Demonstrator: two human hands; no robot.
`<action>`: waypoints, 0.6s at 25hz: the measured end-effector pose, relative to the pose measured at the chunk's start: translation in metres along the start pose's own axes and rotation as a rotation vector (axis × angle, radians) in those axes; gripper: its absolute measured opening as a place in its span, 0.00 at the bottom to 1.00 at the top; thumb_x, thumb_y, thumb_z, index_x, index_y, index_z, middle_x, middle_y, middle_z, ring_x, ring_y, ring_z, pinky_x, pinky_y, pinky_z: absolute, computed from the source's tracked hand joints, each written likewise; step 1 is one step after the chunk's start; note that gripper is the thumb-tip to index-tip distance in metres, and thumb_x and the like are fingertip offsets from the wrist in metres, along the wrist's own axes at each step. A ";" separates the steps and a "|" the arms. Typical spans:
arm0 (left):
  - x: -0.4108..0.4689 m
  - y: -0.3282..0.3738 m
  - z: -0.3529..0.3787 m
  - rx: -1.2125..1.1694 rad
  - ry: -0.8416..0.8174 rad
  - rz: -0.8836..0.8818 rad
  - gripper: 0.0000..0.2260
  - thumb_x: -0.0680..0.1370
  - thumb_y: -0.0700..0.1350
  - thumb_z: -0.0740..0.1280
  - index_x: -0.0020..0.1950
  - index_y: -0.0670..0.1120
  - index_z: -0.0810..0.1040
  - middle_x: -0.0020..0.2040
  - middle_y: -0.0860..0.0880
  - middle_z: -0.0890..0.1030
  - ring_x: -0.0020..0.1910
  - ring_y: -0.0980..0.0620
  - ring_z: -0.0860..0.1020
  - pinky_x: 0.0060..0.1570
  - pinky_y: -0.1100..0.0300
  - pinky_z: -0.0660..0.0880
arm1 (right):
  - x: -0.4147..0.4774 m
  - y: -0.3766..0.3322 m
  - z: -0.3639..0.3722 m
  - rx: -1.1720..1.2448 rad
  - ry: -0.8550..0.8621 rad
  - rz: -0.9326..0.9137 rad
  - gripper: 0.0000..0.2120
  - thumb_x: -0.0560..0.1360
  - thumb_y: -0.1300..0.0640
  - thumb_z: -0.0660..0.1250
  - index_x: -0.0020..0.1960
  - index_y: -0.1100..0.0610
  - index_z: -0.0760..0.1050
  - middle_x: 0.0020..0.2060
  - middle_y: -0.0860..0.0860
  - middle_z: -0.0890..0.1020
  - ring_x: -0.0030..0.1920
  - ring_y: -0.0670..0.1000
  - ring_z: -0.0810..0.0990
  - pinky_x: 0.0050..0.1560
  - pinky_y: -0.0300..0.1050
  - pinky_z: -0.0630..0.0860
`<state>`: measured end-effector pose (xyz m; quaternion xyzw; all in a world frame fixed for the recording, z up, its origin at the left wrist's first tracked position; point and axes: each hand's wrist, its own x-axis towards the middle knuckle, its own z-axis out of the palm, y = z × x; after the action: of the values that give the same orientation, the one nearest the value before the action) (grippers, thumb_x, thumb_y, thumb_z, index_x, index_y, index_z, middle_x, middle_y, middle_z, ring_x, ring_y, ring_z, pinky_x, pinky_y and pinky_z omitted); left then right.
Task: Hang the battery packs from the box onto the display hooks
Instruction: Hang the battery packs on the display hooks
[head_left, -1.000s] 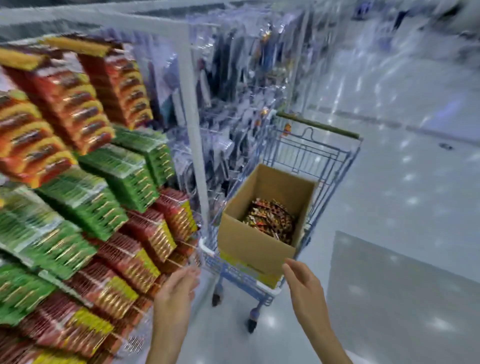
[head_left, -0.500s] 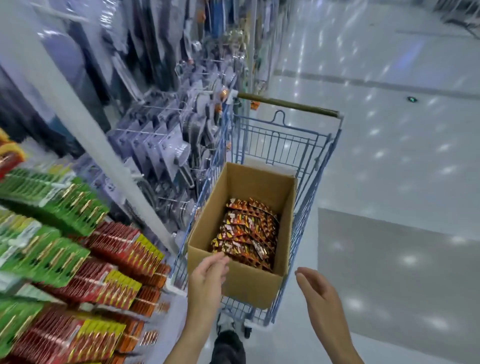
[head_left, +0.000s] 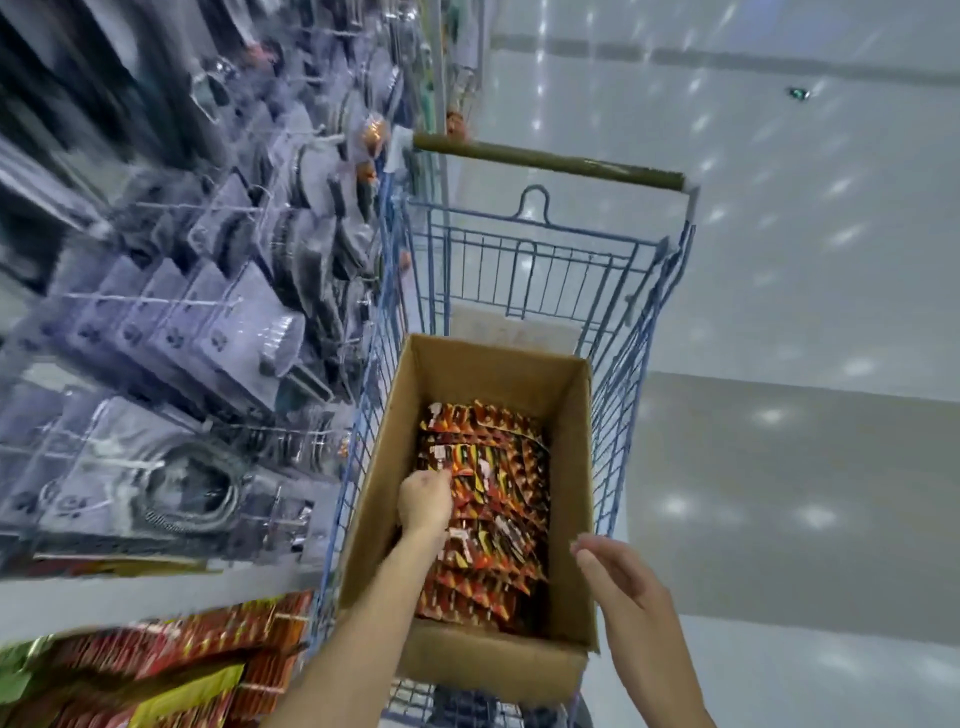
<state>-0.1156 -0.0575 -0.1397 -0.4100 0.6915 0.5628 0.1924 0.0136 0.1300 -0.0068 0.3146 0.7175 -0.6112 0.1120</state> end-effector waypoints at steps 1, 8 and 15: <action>0.023 0.005 0.009 0.068 0.036 -0.009 0.12 0.80 0.46 0.67 0.40 0.41 0.81 0.42 0.42 0.82 0.41 0.43 0.78 0.45 0.52 0.72 | 0.010 -0.001 0.004 0.000 -0.011 0.019 0.05 0.80 0.55 0.69 0.51 0.48 0.84 0.46 0.38 0.86 0.50 0.36 0.82 0.51 0.32 0.73; 0.169 -0.005 0.061 0.326 0.108 -0.137 0.28 0.77 0.55 0.74 0.68 0.35 0.78 0.66 0.36 0.80 0.65 0.35 0.78 0.66 0.47 0.76 | 0.083 0.012 0.020 -0.073 -0.068 0.130 0.05 0.80 0.52 0.69 0.53 0.41 0.81 0.46 0.31 0.84 0.50 0.30 0.79 0.46 0.27 0.74; 0.200 -0.001 0.070 0.403 0.123 -0.170 0.31 0.67 0.48 0.84 0.64 0.36 0.79 0.64 0.39 0.82 0.62 0.37 0.80 0.64 0.45 0.78 | 0.109 0.019 0.020 -0.102 -0.092 0.138 0.07 0.79 0.50 0.69 0.55 0.40 0.81 0.49 0.32 0.84 0.54 0.33 0.80 0.47 0.26 0.76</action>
<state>-0.2467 -0.0616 -0.3063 -0.4537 0.7633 0.3689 0.2748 -0.0646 0.1468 -0.0866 0.3286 0.7185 -0.5785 0.2027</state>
